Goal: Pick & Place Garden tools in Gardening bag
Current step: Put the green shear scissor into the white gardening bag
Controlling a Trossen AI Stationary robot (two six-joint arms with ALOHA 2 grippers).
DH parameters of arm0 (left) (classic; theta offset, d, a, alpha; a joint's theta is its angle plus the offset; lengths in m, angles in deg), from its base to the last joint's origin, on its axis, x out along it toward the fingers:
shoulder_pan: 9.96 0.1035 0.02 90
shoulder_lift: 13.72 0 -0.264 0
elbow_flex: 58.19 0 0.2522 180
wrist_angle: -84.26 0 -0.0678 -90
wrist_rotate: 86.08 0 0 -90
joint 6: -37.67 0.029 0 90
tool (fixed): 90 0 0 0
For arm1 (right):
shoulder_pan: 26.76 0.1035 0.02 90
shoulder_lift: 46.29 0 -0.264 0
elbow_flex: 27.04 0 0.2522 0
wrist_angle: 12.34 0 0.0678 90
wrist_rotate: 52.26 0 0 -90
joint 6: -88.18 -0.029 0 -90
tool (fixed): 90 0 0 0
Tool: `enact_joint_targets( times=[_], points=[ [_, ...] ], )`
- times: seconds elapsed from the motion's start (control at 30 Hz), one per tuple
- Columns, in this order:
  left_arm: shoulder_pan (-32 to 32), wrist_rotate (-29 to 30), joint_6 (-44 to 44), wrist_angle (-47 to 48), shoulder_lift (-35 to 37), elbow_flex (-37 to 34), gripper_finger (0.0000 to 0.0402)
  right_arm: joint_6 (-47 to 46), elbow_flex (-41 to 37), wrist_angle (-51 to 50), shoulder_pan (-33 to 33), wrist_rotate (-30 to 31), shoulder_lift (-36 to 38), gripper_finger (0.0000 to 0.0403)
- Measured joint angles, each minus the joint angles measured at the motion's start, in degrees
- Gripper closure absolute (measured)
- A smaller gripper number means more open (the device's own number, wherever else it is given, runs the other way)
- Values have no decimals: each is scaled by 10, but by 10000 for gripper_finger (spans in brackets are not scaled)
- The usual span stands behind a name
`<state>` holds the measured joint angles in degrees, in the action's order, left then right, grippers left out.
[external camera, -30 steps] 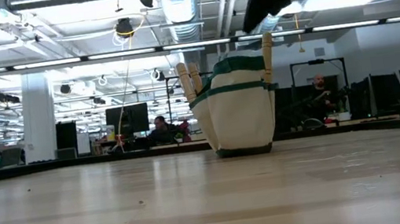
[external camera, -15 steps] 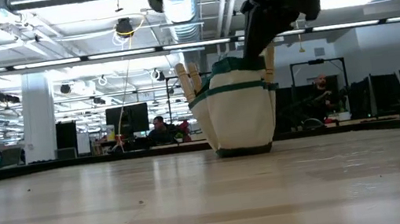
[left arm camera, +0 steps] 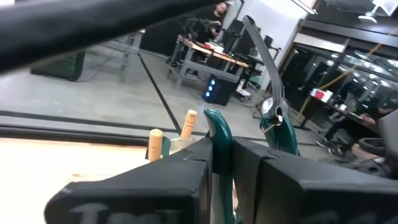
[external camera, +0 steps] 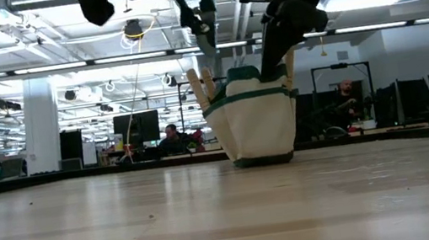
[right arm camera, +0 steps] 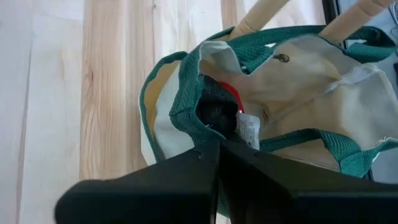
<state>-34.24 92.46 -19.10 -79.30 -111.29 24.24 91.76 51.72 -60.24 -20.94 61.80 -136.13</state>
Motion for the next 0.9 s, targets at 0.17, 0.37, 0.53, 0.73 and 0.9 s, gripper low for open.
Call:
enact_joint_targets(
  times=[0.17,0.37,0.53,0.73,0.9],
  points=[
    [25,6,0,-23,-22,0,386,-13,0,1,-5,0,0,403],
    [50,7,-1,-56,-47,0,386,-21,0,0,-4,0,4,403],
    [61,7,-1,-72,-58,-1,386,-21,0,3,2,11,47,403],
    [69,9,-1,-85,-62,-1,385,-31,0,-3,0,16,141,403],
    [63,9,-1,-97,-62,-1,386,-51,0,-6,0,33,219,403]
  ],
)
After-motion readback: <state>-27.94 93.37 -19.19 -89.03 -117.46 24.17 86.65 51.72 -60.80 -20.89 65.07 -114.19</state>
